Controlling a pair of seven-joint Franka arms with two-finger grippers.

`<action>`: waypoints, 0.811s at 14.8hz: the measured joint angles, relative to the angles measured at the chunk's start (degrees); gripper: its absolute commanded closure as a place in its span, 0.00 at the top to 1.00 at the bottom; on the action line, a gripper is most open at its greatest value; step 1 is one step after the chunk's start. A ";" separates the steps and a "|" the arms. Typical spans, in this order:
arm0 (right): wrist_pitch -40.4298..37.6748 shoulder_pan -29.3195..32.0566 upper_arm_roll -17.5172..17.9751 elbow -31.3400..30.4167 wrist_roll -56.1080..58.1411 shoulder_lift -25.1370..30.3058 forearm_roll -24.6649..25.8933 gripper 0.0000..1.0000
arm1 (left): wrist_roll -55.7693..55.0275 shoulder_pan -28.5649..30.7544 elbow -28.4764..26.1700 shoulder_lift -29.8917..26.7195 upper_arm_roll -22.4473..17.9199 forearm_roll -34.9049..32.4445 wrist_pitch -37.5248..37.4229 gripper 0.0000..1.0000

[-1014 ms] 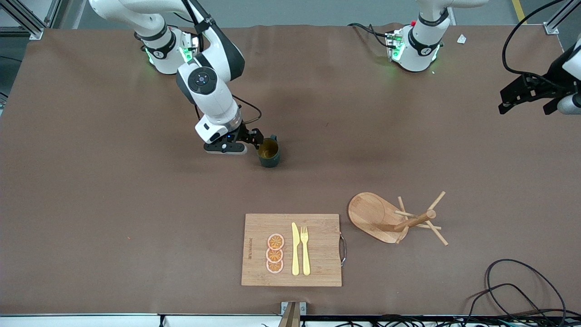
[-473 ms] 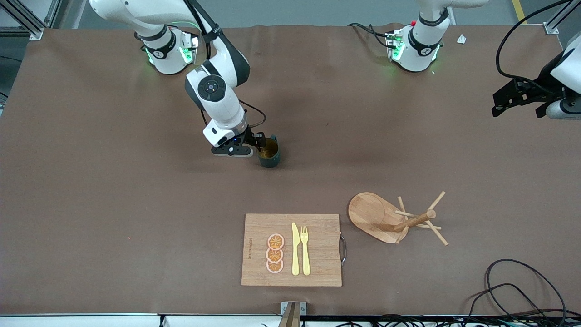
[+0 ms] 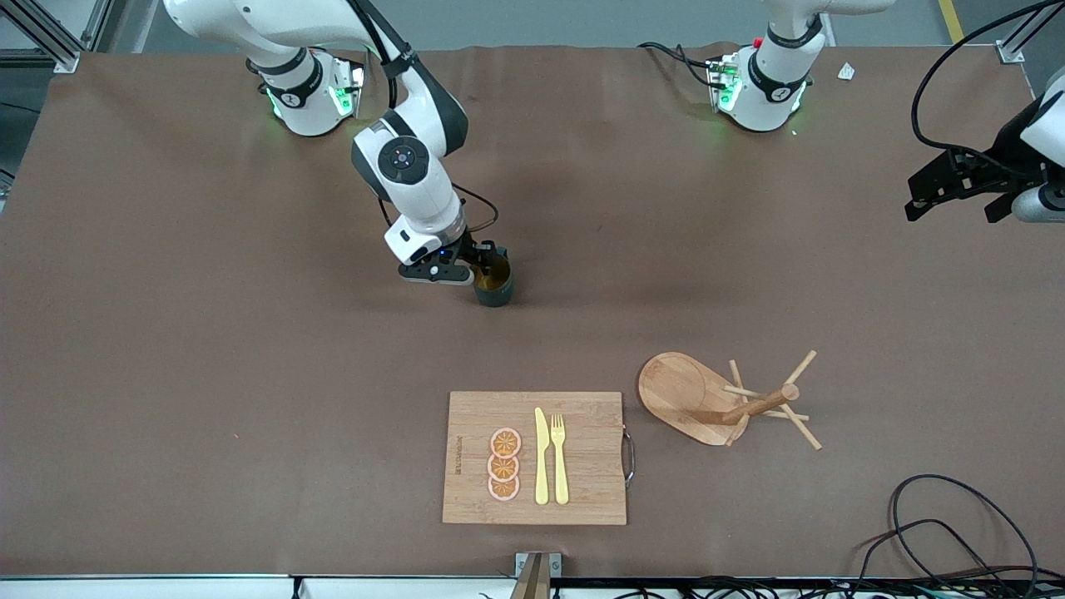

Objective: Transfer cup from left to right arm and place
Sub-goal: 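Grasp the teal mug rim with the right gripper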

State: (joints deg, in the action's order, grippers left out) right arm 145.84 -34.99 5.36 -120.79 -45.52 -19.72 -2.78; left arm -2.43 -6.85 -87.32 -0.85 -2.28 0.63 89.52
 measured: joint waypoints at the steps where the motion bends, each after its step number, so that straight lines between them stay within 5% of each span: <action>1: 0.00 -0.15 0.00 0.27 -0.66 -0.25 0.00 0.49 | -0.01 0.00 0.00 0.00 0.00 0.00 0.04 1.00; 9: 0.02 -0.82 -0.02 1.46 -3.18 -1.77 0.01 0.04 | -2.75 -0.18 0.02 0.00 0.32 0.14 2.46 1.00; 12: 0.03 -1.14 -0.01 1.72 -3.83 -2.05 0.03 0.00 | -5.53 -0.44 0.05 -0.01 0.73 0.19 2.50 1.00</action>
State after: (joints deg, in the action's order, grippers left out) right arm 145.87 -36.13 5.35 -119.07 -49.35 -21.77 -2.75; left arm -7.95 -7.29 -87.28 -0.86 -1.55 0.83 92.02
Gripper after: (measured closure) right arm 0.960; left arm 0.000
